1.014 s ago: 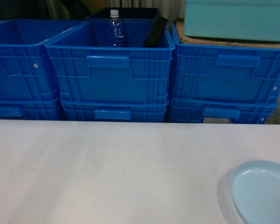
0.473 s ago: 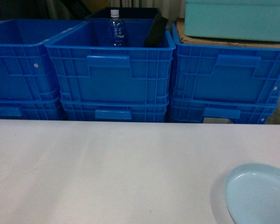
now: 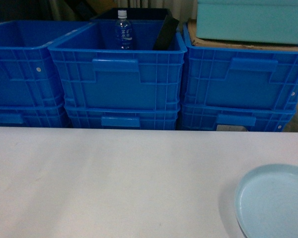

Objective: Place blue tray on left shelf second layer neatly

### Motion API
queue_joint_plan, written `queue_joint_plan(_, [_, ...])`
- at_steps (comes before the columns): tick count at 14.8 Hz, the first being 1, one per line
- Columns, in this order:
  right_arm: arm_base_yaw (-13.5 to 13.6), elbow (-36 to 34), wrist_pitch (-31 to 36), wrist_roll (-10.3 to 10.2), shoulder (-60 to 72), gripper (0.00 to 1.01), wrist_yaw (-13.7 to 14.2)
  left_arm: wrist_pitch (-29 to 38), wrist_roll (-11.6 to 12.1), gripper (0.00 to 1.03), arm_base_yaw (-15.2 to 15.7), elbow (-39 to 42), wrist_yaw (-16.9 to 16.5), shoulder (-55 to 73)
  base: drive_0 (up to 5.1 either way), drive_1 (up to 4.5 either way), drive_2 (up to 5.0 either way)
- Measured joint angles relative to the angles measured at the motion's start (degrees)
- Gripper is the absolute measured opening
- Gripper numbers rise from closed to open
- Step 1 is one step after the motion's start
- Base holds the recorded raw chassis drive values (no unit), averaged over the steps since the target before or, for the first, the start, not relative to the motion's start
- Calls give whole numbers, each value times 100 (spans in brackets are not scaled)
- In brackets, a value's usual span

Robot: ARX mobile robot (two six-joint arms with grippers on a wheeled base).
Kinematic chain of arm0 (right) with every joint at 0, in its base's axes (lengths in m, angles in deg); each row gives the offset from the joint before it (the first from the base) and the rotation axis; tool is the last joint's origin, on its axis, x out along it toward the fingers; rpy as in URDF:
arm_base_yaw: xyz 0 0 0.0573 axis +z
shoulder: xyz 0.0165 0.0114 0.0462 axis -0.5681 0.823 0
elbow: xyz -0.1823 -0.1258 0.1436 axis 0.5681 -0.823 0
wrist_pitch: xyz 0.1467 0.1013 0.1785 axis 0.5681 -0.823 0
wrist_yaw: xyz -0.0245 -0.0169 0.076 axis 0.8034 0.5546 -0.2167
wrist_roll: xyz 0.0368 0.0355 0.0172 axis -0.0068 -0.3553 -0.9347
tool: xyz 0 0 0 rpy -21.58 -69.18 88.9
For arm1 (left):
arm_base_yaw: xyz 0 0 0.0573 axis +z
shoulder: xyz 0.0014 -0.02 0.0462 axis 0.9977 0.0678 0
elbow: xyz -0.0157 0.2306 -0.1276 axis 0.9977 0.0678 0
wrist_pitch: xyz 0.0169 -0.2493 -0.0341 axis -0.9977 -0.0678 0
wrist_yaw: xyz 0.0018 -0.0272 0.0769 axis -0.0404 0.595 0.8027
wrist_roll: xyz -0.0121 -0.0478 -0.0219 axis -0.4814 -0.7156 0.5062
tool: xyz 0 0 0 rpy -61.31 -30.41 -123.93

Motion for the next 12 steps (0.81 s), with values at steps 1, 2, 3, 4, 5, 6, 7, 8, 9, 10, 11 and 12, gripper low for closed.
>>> queue_joint_plan(1, [0, -59, 74, 52, -138, 2, 20, 0, 2, 98, 0, 0, 0, 0, 0, 0, 0])
queue_joint_plan(2, [0, -111, 155, 94, -260, 2, 35, 0, 2, 98, 0, 0, 0, 0, 0, 0, 0])
queue_joint_plan(3, [13, -199, 299, 155, -433, 2, 85, 0, 2, 98, 0, 0, 0, 0, 0, 0, 0])
queue_joint_plan(4, [48, -275, 330, 225, -660, 2, 116, 0, 2, 98, 0, 0, 0, 0, 0, 0, 0])
queue_joint_plan(5, [120, -378, 343, 291, -975, 2, 177, 0, 2, 98, 0, 0, 0, 0, 0, 0, 0])
queue_joint_plan(6, [282, -535, 240, 352, -1591, 2, 280, 0, 2, 98, 0, 0, 0, 0, 0, 0, 0])
queue_joint_plan(7, [374, -608, 68, 350, -2026, 2, 313, 0, 2, 98, 0, 0, 0, 0, 0, 0, 0])
queue_joint_plan(8, [424, -688, -55, 343, -2439, 2, 372, 0, 2, 98, 0, 0, 0, 0, 0, 0, 0])
queue_joint_plan(9, [555, -763, -267, 341, -2964, 2, 470, 0, 2, 98, 0, 0, 0, 0, 0, 0, 0])
queue_joint_plan(10, [671, -835, -466, 339, -3434, 2, 553, 0, 2, 98, 0, 0, 0, 0, 0, 0, 0])
queue_joint_plan(11, [824, -931, -758, 273, -4059, 2, 623, 0, 0, 98, 0, 0, 0, 0, 0, 0, 0])
queue_joint_plan(12, [949, -1001, -1032, 238, -4603, 2, 695, 0, 0, 98, 0, 0, 0, 0, 0, 0, 0])
